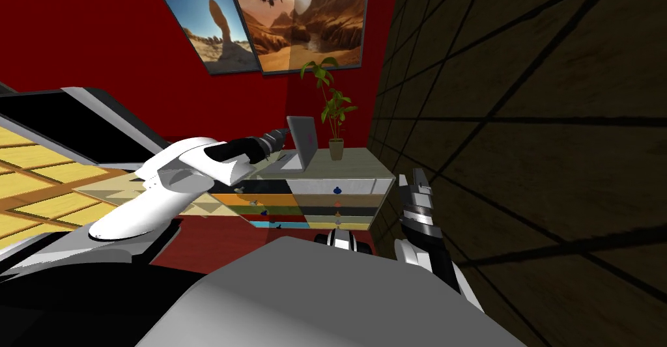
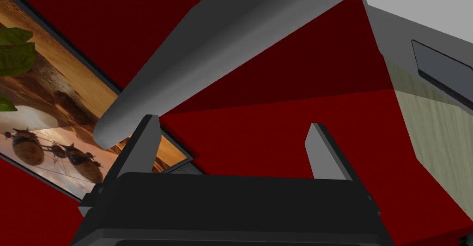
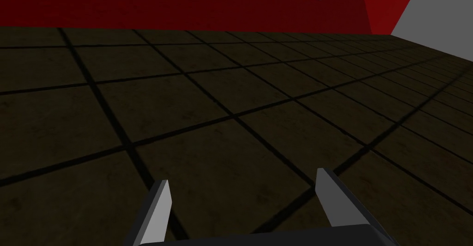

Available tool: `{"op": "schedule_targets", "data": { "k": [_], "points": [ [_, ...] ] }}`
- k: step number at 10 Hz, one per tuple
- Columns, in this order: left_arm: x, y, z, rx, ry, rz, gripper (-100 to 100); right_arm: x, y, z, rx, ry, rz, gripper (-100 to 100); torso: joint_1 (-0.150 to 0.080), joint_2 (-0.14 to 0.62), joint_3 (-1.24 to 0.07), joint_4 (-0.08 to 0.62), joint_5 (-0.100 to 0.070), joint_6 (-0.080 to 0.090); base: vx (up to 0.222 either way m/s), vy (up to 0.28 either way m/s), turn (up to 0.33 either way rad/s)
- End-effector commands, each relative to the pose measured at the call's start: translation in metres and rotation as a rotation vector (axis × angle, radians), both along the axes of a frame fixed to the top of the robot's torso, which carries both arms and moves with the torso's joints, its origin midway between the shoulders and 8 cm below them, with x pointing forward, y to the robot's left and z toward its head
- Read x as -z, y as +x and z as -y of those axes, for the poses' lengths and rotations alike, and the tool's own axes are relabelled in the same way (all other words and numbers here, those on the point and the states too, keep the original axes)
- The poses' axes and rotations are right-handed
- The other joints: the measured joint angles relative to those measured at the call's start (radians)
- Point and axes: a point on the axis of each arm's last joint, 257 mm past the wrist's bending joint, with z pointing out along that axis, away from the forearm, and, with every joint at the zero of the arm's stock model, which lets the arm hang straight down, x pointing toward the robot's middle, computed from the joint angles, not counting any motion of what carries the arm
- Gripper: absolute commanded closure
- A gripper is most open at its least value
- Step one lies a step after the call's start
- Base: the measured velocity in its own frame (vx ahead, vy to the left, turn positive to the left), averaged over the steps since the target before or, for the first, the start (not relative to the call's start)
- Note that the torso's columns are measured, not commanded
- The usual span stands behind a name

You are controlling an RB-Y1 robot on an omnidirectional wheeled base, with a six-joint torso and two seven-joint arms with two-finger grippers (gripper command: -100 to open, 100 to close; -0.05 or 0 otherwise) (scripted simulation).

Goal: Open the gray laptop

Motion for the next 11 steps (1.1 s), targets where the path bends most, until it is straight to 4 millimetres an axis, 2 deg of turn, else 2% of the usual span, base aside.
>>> {"op": "schedule_targets", "data": {
  "k": [1,4,6,7,11],
  "points": [
    [-0.022,-0.005,-0.005,-0.047,0.064,0.015,-100,0.0,0.0,0.0,0.0,0.0,0.0,0,0.0,0.0,0.0,0.0,0.0,0.0,0.068,-0.066,-0.039],
    [-0.043,-0.015,-0.002,-0.073,0.129,0.039,-100,0.0,0.0,0.0,0.0,0.0,0.0,0,0.001,0.001,0.0,0.0,0.0,0.0,0.054,-0.051,-0.029],
    [-0.04,-0.013,-0.001,-0.07,0.119,0.035,-100,0.0,0.0,0.0,0.0,0.0,0.0,0,0.003,0.002,0.001,0.001,0.001,0.0,0.015,-0.013,-0.002],
    [-0.039,-0.013,-0.001,-0.07,0.119,0.035,100,0.0,0.0,0.0,0.0,0.0,0.0,0,0.003,0.003,0.002,0.001,0.001,0.0,0.0,0.0,0.0],
    [-0.039,0.009,-0.033,-0.089,-0.036,0.056,100,0.0,0.0,0.0,0.0,0.0,0.0,0,0.006,0.0,0.001,-0.002,0.006,0.004,-0.074,0.048,-0.039]
  ]
}}
